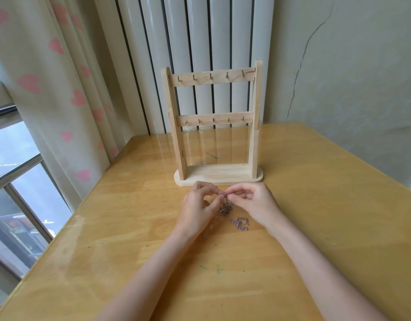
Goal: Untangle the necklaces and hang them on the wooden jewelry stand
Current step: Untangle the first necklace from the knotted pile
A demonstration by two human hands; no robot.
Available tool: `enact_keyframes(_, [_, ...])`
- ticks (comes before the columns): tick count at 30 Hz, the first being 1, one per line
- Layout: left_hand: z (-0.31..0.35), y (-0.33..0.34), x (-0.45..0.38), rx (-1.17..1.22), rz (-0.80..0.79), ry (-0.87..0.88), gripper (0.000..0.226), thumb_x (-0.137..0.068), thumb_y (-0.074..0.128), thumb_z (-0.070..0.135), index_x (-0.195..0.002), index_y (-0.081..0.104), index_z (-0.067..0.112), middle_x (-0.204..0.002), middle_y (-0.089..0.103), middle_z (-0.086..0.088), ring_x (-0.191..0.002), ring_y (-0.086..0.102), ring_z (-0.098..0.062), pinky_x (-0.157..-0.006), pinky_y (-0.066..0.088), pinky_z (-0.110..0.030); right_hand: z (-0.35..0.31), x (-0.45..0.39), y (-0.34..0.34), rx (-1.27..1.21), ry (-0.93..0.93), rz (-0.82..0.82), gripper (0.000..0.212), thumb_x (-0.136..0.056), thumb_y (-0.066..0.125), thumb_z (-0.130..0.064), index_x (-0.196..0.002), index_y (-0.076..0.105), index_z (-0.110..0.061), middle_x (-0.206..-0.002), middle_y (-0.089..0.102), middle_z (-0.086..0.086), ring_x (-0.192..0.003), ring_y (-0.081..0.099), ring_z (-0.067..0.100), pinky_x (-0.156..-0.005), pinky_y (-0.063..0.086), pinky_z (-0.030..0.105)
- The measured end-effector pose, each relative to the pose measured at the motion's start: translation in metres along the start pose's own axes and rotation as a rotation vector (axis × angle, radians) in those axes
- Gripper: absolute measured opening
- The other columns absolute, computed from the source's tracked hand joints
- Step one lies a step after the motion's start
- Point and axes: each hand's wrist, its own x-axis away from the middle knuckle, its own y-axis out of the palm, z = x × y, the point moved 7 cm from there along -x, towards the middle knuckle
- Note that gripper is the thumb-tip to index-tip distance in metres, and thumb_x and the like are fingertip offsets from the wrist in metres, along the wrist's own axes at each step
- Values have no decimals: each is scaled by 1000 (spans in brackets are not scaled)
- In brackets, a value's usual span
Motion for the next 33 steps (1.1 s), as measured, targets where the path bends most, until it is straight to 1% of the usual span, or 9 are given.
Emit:
enact_keyframes(2, [4,0,1,32,10,-1,13,-86,63,13,-77,63,23,-80,60,12,-64,59,6,-58,43,-8,0,1,0,-74,22,1,17,-81,64,3,-82,70,-12,-77,67,0,-65,61,0,-67,48,10])
enact_keyframes(5, [9,-1,3,39,41,4,15,-86,63,12,-76,62,23,-67,62,15,-58,58,5,-56,44,-9,1,3,-1,-149,59,6,15,-81,65,2,-83,70,-12,-77,68,0,-63,59,-5,-59,43,8])
enact_keyframes(10, [14,-5,5,-44,102,133,11,-83,66,10,-82,62,21,-78,62,12,-74,60,-3,-60,42,-7,10,3,0,-230,163,-21,12,-83,63,-1,-84,71,-9,-75,67,4,-69,55,9,-54,39,15])
enact_keyframes(14, [12,-2,4,-137,79,166,5,-86,63,14,-82,66,15,-81,64,5,-72,59,-7,-61,45,-12,17,5,3,-289,234,-60,14,-87,59,-1,-87,71,-6,-79,69,7,-72,57,11,-56,39,20])
enact_keyframes(20, [9,2,3,25,-6,43,16,-86,61,7,-76,57,19,-75,60,7,-69,57,3,-52,44,-8,14,6,1,-206,199,-21,9,-81,67,-2,-82,72,-10,-68,67,0,-61,58,4,-58,47,17])
enact_keyframes(25, [7,-5,3,47,98,-35,17,-80,69,11,-73,57,19,-75,57,3,-62,56,2,-48,44,-10,6,4,1,-120,107,28,15,-81,65,2,-74,68,-12,-67,63,2,-56,54,3,-51,43,12])
enact_keyframes(29, [-3,5,4,276,-14,-187,7,-83,67,11,-76,65,12,-61,67,2,-59,63,-14,-61,56,-29,5,4,1,-112,83,7,14,-85,61,0,-77,65,-11,-68,61,1,-56,54,2,-52,44,13])
enact_keyframes(30, [-4,7,5,334,-32,-213,7,-83,66,10,-76,66,11,-60,67,3,-57,62,-13,-64,56,-31,5,4,2,-117,84,-6,14,-86,60,0,-78,65,-11,-68,61,2,-56,55,2,-52,44,14])
enact_keyframes(33, [-4,10,6,450,-68,-276,10,-86,63,8,-76,67,9,-59,66,3,-52,58,-5,-62,55,-26,5,3,4,-120,90,-21,15,-88,56,-2,-78,62,-12,-70,60,3,-49,53,-3,-51,44,13])
